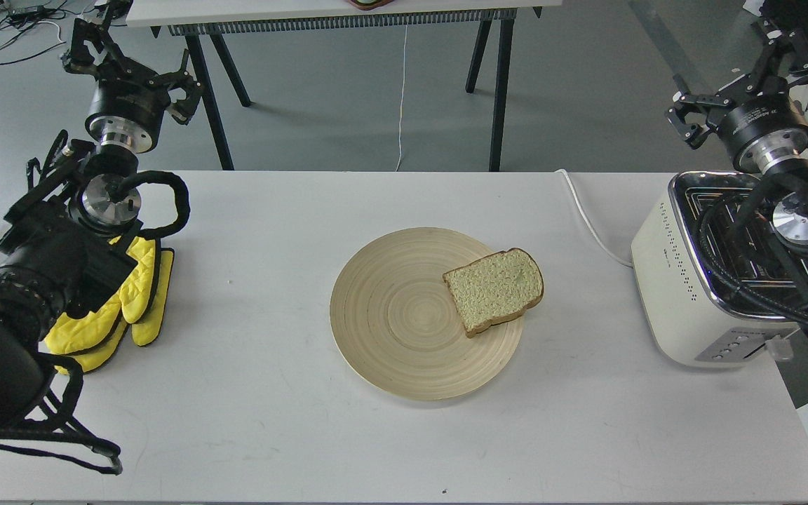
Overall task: Put bread in toaster with right arm
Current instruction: 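Swing the right gripper away from the toaster toward the plate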
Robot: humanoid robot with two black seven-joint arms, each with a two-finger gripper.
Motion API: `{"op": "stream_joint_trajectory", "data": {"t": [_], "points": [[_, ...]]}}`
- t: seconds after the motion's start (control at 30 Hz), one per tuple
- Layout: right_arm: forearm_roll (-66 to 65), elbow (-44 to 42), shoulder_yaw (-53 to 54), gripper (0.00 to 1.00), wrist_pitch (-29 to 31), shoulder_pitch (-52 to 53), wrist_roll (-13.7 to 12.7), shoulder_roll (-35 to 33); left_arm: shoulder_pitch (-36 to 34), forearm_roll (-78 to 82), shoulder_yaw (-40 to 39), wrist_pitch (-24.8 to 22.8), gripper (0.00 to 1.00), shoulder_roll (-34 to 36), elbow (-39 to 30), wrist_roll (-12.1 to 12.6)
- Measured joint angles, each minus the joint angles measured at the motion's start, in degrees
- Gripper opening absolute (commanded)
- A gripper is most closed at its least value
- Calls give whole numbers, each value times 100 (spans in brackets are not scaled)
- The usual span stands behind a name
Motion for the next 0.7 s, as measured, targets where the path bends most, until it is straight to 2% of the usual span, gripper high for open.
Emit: {"op": "stream_joint_trajectory", "data": {"t": [0.37, 0.53, 0.7], "points": [[-172, 268, -286, 99, -61, -32, 14, -101, 18, -7, -41, 0, 100, 13, -7, -9], [-937, 905, -656, 99, -320, -4, 28, -441, 18, -17, -82, 0, 100, 13, 3, -16], [-2094, 1492, -1559, 99, -512, 99, 51, -964, 18, -18, -92, 0, 100, 10, 8, -16]]}}
